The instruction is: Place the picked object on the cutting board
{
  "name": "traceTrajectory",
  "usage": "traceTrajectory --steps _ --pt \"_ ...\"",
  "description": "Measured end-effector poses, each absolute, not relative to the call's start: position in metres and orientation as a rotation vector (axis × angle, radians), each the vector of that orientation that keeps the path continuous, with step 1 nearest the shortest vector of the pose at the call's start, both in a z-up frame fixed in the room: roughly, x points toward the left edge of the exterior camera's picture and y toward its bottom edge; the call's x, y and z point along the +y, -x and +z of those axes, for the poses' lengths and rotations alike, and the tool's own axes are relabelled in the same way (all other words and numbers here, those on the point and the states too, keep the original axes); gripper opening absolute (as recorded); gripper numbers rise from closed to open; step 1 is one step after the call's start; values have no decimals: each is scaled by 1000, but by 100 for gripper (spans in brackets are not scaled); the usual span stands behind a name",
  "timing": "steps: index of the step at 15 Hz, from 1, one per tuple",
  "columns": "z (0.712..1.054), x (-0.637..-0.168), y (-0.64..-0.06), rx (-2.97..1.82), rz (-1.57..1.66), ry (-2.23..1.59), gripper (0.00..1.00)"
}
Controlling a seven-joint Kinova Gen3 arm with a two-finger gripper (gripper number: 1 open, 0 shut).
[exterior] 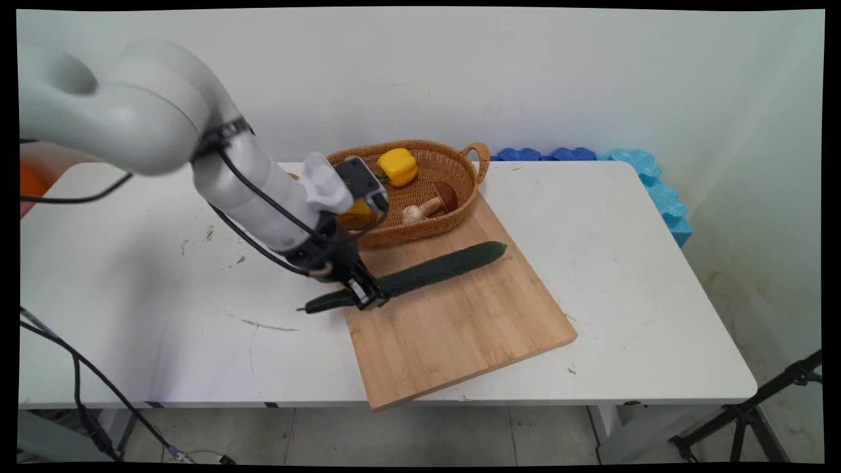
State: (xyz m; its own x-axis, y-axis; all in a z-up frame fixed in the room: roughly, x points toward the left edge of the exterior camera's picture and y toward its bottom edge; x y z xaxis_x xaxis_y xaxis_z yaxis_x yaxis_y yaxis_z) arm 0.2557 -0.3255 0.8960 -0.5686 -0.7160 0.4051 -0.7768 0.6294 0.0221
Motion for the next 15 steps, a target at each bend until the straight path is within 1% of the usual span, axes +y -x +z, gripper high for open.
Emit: traceTrajectory --steps 4,12,13,15 --pt "872 -331 -243 -2458 268 -1199 0" --pt "845 -333 -229 -2431 308 -1217 0" --pt "843 -333 -228 -2428 311 -1217 100" --pt "839 -333 -226 -2422 313 -1214 100"
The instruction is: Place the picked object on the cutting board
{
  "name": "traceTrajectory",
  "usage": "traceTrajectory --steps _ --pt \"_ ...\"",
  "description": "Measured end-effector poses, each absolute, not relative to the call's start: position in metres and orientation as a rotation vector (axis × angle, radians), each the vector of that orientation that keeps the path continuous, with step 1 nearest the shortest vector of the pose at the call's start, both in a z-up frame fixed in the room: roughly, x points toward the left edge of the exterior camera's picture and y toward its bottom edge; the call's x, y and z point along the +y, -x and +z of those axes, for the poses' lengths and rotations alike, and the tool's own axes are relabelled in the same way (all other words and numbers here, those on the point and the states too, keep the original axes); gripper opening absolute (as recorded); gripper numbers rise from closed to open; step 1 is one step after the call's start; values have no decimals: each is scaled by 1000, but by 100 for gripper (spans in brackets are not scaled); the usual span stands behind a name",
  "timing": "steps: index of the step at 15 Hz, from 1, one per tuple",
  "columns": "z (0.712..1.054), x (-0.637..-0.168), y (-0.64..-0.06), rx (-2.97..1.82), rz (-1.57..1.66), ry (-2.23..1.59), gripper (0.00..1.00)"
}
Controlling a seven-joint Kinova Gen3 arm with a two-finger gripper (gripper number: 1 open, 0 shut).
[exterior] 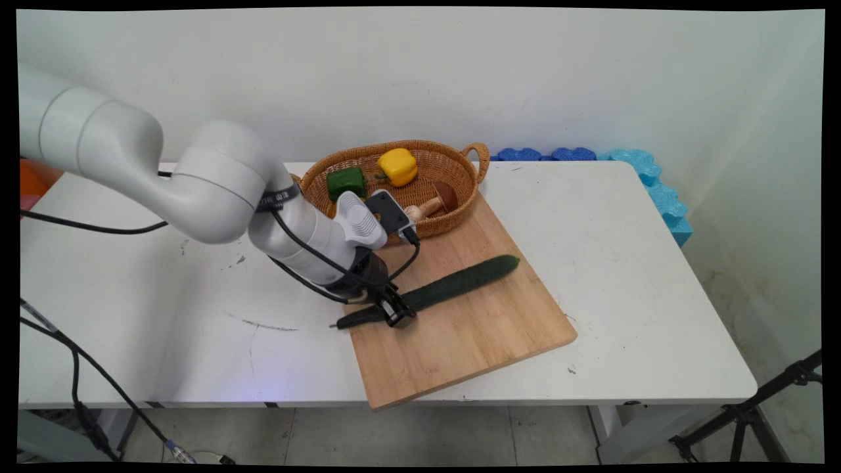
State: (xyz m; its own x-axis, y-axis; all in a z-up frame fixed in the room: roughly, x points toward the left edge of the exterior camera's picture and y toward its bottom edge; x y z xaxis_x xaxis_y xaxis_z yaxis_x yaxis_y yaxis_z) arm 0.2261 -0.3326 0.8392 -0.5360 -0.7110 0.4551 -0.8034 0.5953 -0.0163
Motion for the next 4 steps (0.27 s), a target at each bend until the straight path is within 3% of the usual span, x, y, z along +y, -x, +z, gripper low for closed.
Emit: traceTrajectory --steps 4 --pt "836 -333 -224 -2411 311 -1207 100"
